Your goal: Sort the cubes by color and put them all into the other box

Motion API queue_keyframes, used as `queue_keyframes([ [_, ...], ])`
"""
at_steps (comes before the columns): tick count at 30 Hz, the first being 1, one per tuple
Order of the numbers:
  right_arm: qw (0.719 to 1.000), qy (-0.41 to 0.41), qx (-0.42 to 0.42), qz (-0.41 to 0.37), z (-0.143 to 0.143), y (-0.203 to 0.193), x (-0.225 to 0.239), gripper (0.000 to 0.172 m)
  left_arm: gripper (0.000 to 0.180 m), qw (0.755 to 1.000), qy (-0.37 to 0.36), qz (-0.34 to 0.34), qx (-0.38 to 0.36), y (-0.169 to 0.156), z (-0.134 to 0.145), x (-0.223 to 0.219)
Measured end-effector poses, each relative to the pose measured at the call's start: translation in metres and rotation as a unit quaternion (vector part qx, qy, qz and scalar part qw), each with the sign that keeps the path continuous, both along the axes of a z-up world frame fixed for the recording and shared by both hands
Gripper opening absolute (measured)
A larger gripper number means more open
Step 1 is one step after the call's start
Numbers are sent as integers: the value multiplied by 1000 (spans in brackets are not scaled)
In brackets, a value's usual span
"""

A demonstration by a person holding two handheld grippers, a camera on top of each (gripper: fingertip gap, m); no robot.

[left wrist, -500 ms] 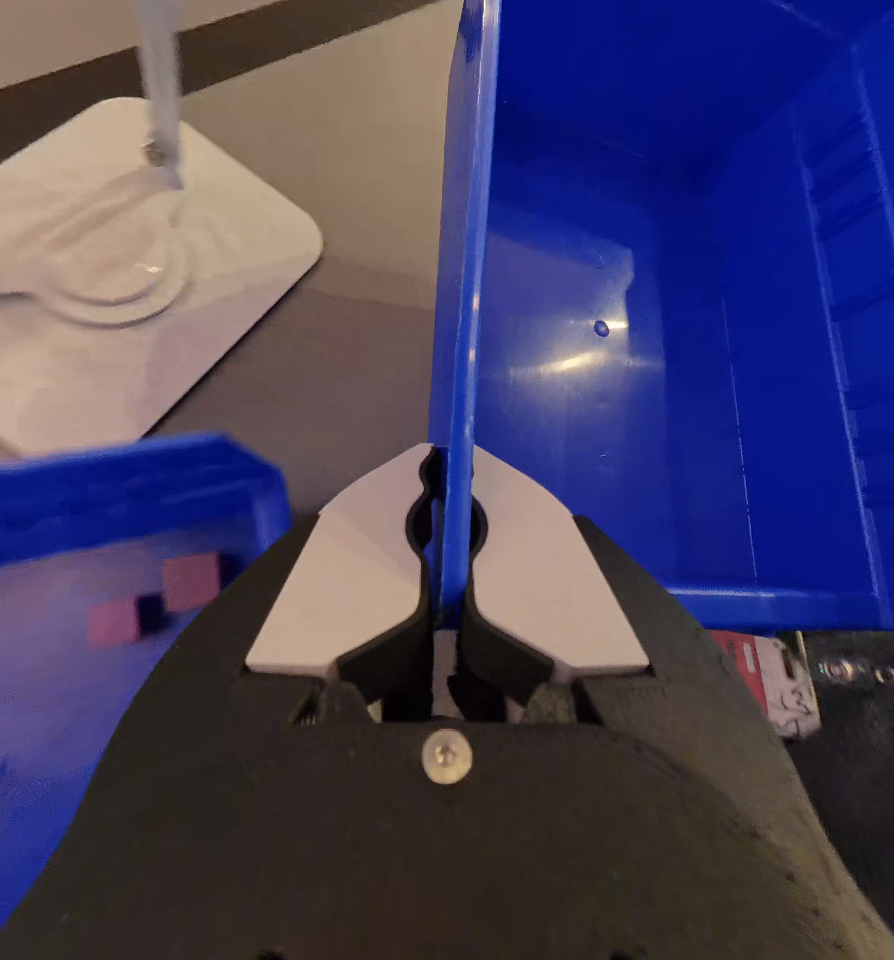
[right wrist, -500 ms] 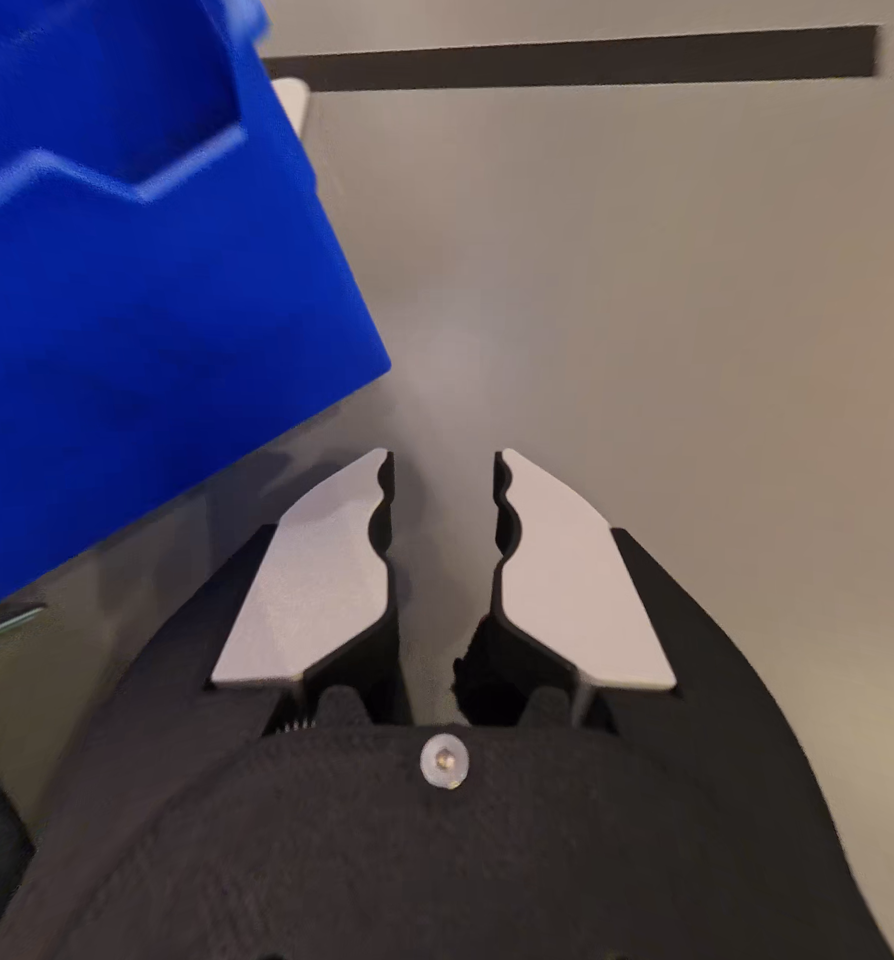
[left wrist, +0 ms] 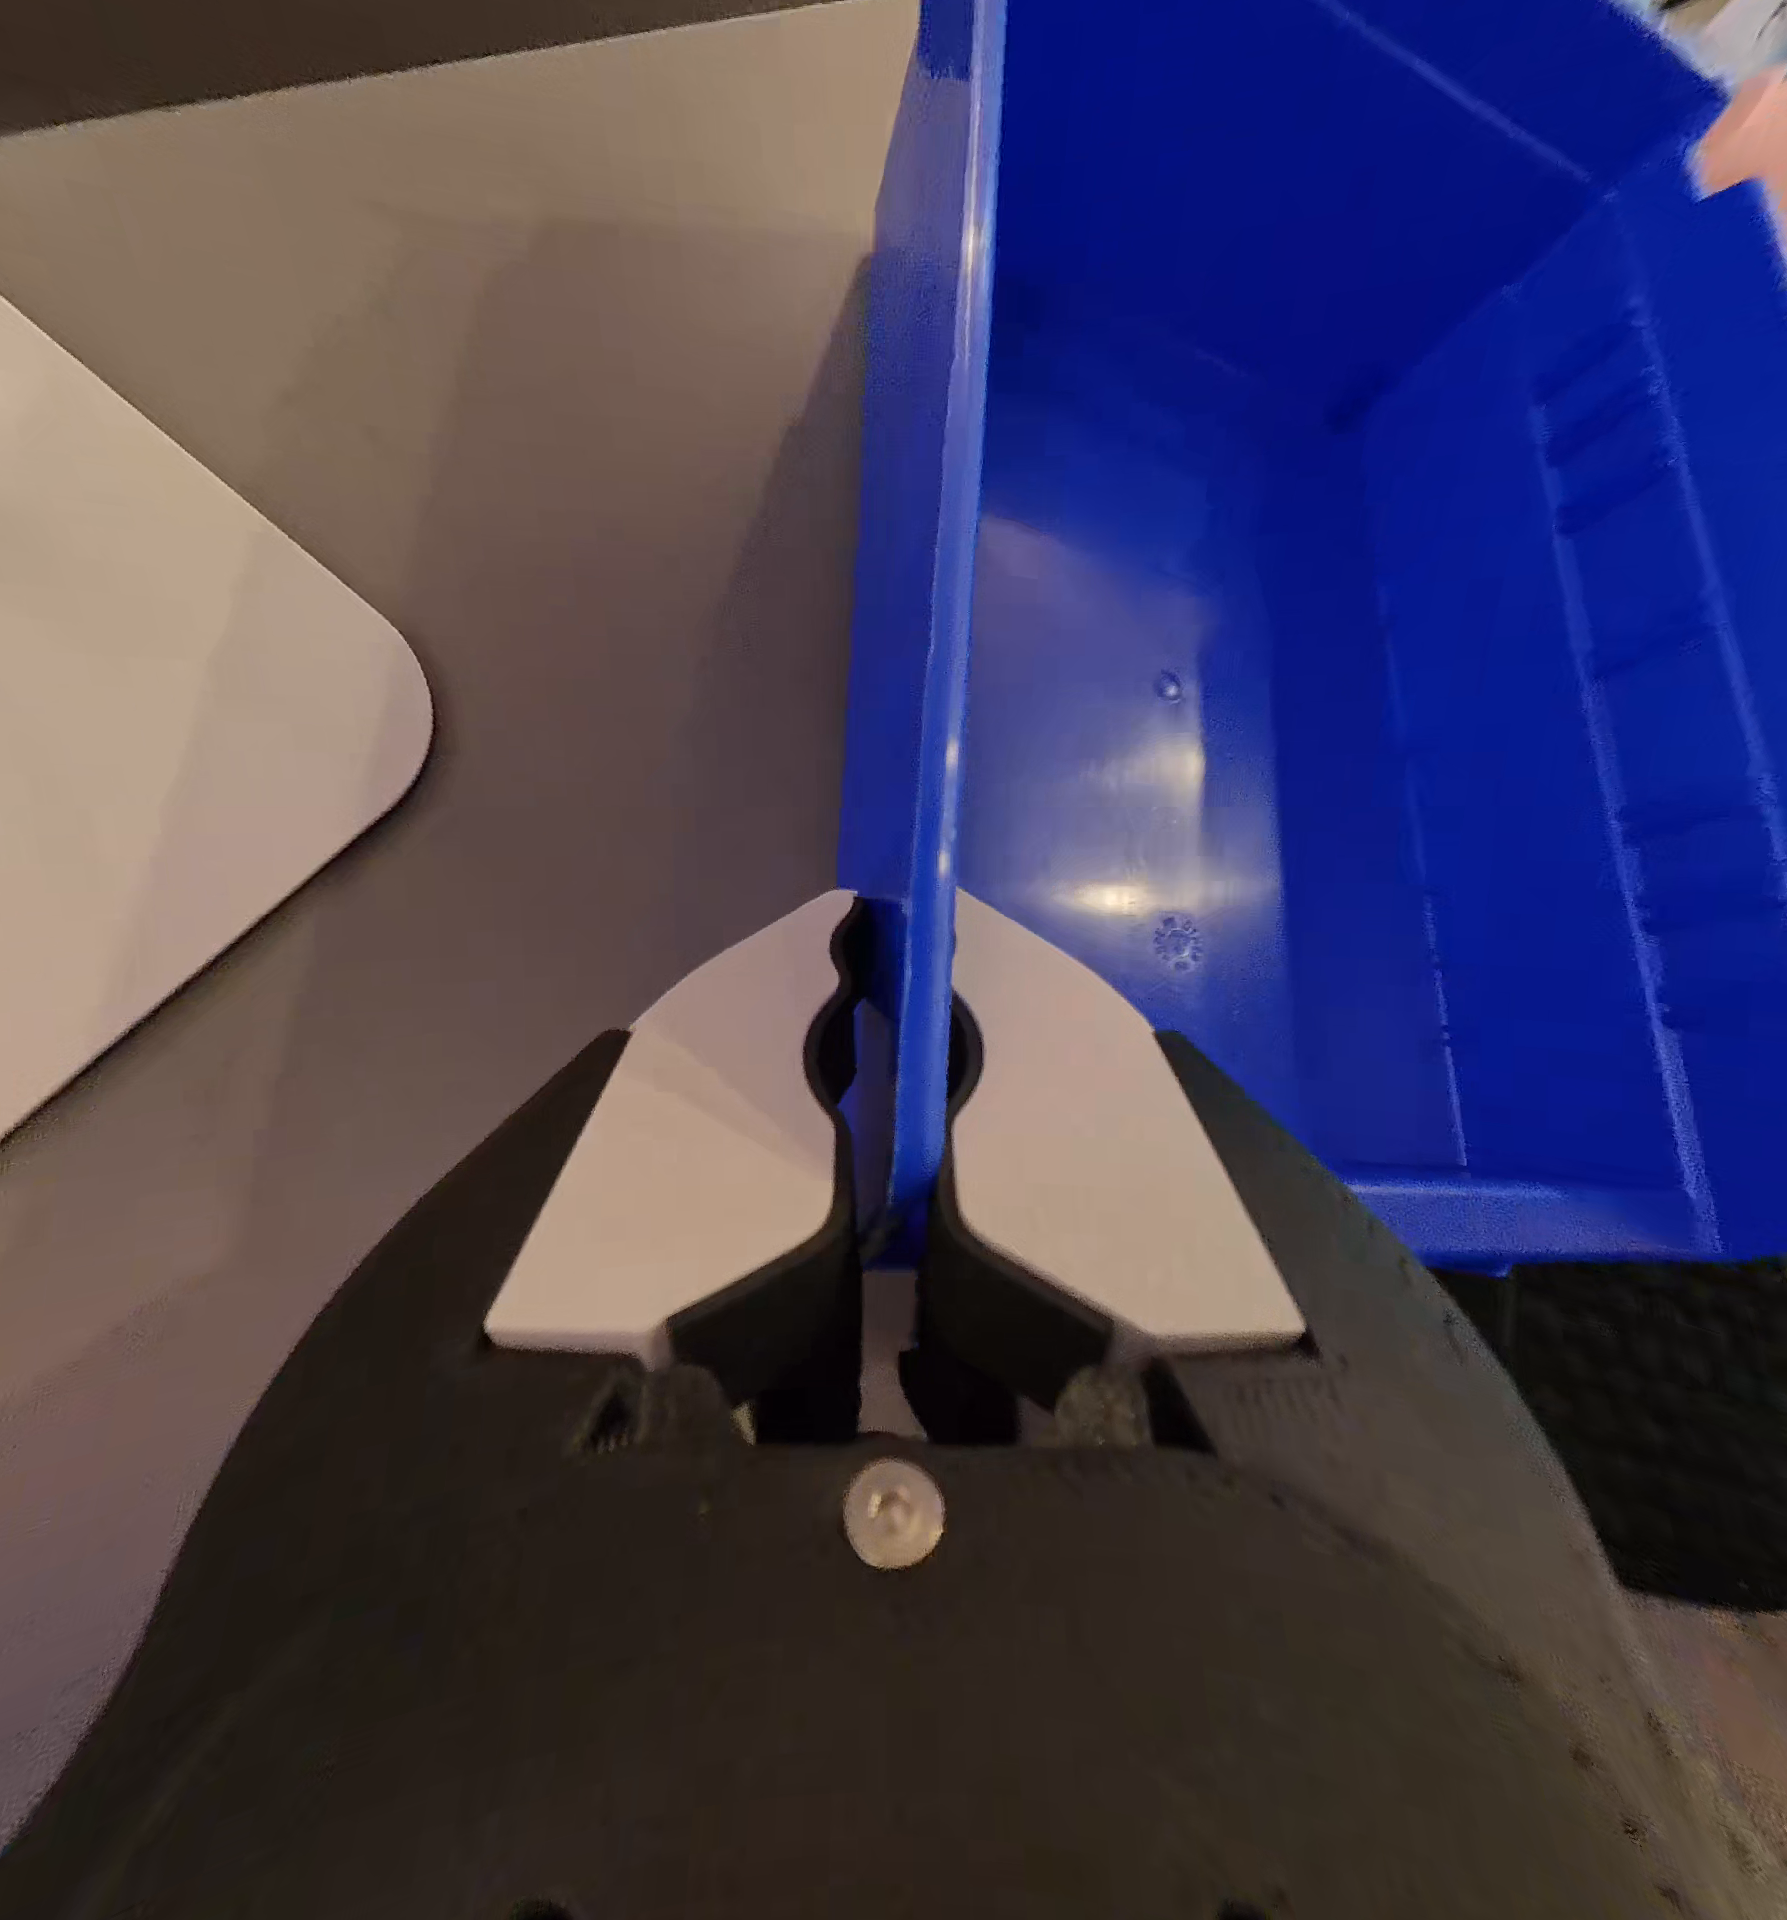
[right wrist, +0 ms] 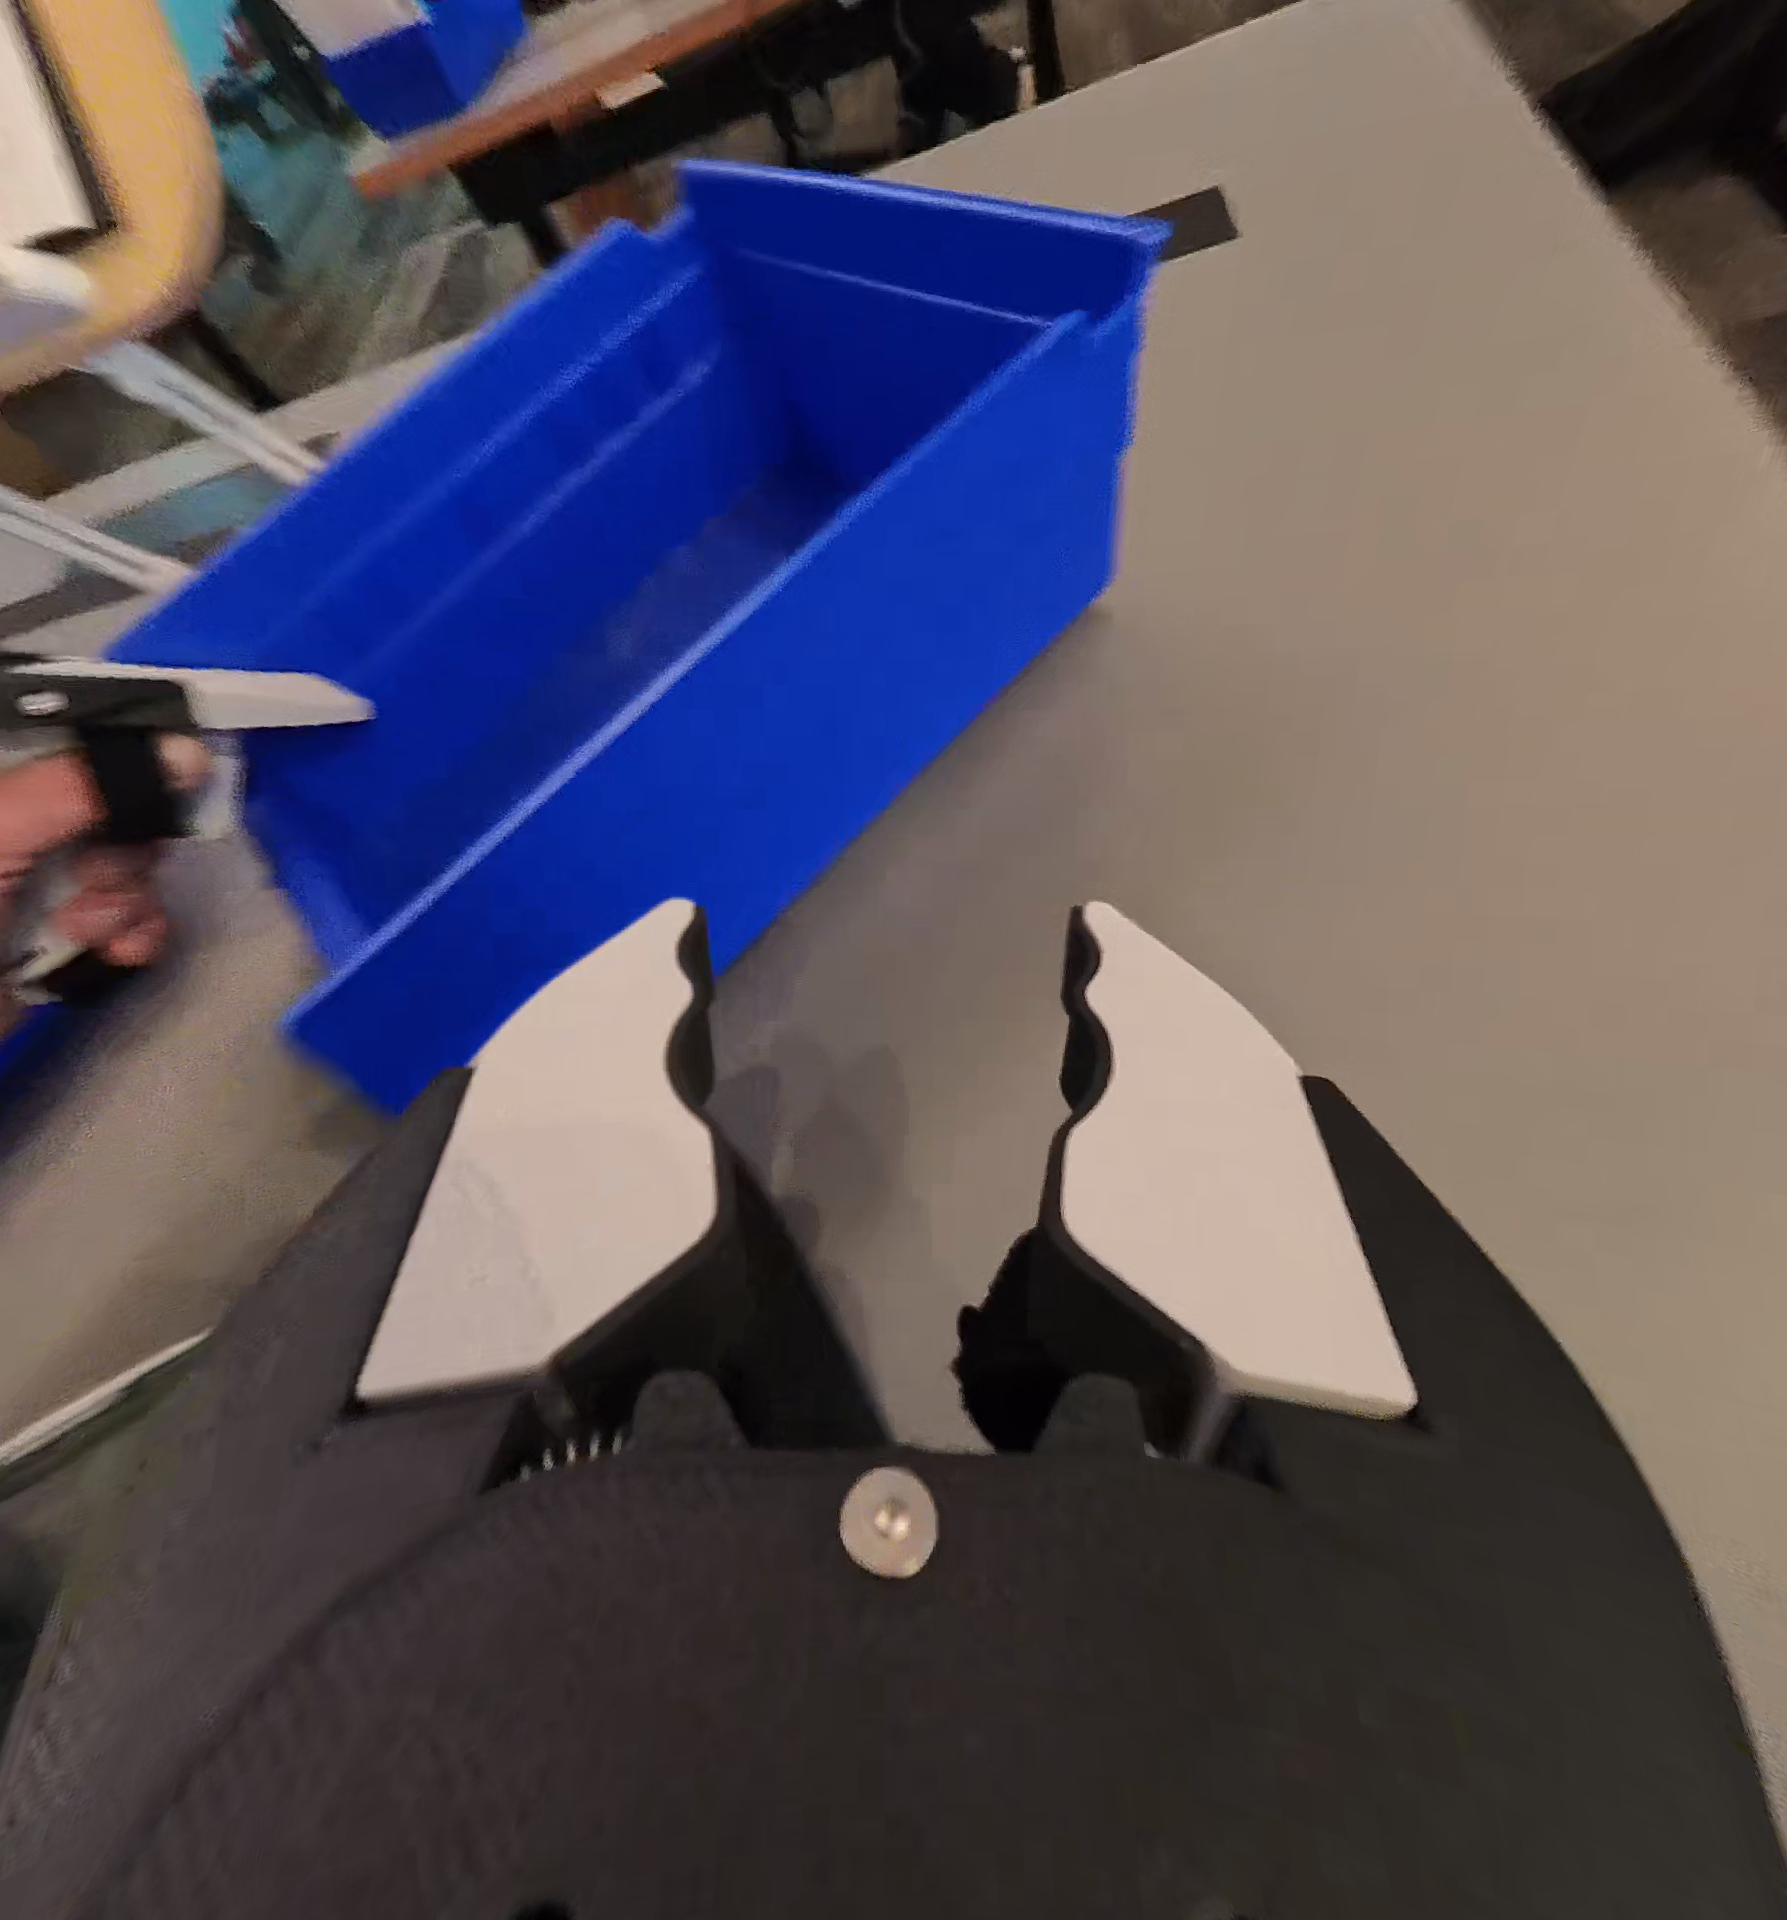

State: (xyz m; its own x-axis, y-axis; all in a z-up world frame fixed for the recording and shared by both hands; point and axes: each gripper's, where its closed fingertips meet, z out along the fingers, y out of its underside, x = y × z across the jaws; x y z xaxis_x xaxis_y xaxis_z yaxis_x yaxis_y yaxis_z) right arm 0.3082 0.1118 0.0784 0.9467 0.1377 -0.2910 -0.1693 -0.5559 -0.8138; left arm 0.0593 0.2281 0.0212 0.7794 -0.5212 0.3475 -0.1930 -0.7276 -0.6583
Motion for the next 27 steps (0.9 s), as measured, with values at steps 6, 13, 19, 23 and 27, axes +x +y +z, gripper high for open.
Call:
queue_keyframes([
  [6,998,-10,3,58,-2,-1,-80,82,16,999,-29,25,8,15,-2,11],
  [13,993,-104,-48,30,-48,25,-83,62,32,991,-120,16,-50,-5,11,12],
  [19,989,-138,-42,33,-52,38,-79,42,36,987,-152,41,-43,-63,61,-63],
  [23,984,-172,-47,27,-54,47,-68,36,38,984,-68,163,13,-112,86,-174],
  [27,979,-195,-54,19,-57,57,-56,30,59,950,29,311,16,-174,85,-282],
])
